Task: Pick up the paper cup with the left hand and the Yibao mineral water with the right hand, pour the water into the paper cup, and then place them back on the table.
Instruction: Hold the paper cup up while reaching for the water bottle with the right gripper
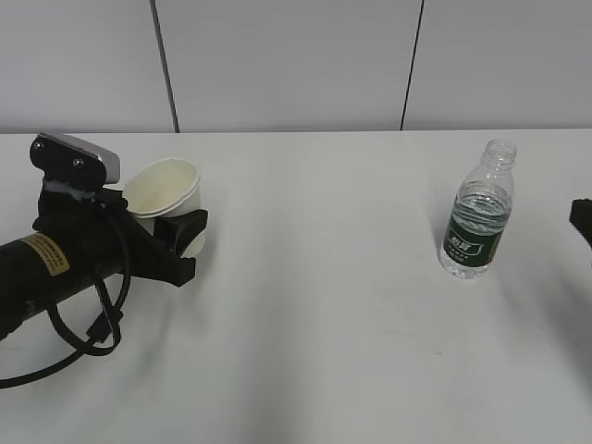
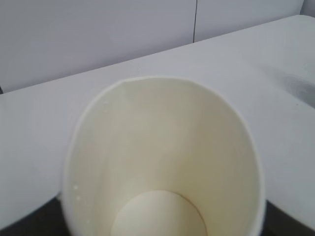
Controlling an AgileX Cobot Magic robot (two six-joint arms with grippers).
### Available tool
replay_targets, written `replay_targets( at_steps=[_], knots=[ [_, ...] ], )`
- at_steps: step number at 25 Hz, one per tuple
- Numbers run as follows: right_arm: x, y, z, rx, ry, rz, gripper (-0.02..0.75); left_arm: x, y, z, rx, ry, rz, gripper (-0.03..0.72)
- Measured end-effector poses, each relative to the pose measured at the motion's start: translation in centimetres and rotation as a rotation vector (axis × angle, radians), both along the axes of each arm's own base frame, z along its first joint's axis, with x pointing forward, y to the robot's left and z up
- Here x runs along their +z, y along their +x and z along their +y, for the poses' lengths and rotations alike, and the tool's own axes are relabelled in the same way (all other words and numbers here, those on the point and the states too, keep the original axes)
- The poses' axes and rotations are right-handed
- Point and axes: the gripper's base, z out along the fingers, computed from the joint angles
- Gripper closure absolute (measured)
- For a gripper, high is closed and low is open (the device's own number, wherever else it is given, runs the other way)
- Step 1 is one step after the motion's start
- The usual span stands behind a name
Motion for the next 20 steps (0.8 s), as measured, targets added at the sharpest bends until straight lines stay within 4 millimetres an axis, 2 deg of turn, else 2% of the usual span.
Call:
replay_targets(
  at_steps=[9, 14, 20],
  knots=[
    [-3.3, 2.1, 1.2, 0.173, 0.006, 0.046, 0.151, 0.0, 0.0, 0.0, 0.0, -0.001, 0.0, 0.279],
    [-4.8, 3.4, 1.5, 0.206, 0.049, 0.049, 0.14, 0.0, 0.0, 0.0, 0.0, -0.002, 0.001, 0.279],
    [-6.9, 5.9, 1.4, 0.211, 0.088, 0.08, 0.139, 0.0, 0.0, 0.0, 0.0, -0.002, 0.001, 0.279]
  ],
)
